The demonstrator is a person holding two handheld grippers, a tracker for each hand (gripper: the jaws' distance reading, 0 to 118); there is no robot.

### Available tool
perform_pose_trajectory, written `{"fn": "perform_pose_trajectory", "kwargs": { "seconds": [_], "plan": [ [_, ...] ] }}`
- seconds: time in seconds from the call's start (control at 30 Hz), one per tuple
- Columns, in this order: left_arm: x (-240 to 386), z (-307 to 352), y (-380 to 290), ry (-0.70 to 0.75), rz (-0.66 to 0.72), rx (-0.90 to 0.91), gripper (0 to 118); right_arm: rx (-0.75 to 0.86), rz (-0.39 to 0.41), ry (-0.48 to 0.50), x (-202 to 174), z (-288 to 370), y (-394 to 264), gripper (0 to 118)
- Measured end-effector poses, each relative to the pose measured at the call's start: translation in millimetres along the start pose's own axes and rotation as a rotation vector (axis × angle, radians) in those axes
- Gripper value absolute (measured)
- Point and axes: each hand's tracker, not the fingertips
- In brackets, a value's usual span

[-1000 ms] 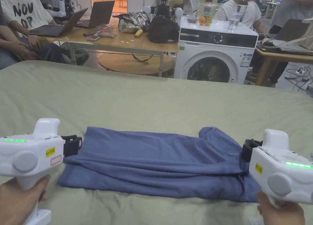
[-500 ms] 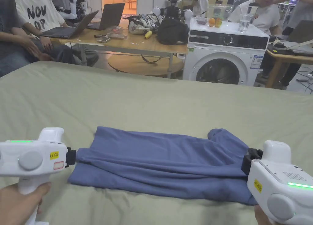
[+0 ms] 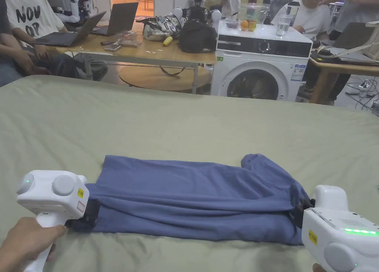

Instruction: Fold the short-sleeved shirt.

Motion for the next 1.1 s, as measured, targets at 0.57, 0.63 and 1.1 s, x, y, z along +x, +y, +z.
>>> {"fn": "perform_pose_trajectory", "kwargs": {
  "seconds": [0.57,0.63,1.1],
  "plan": [
    [-22,33,-27,-0.109,0.012,0.161,1,-0.514,-0.057,0.081,57,-87,-11,58],
    [-21,29,-30,-0.105,0.009,0.151,1,-0.517,-0.059,0.073,57,-96,-23,40],
    [-34,71,-43,-0.181,0.059,0.251,1,-0.313,0.016,0.072,50,-16,10,0]
  ]
}}
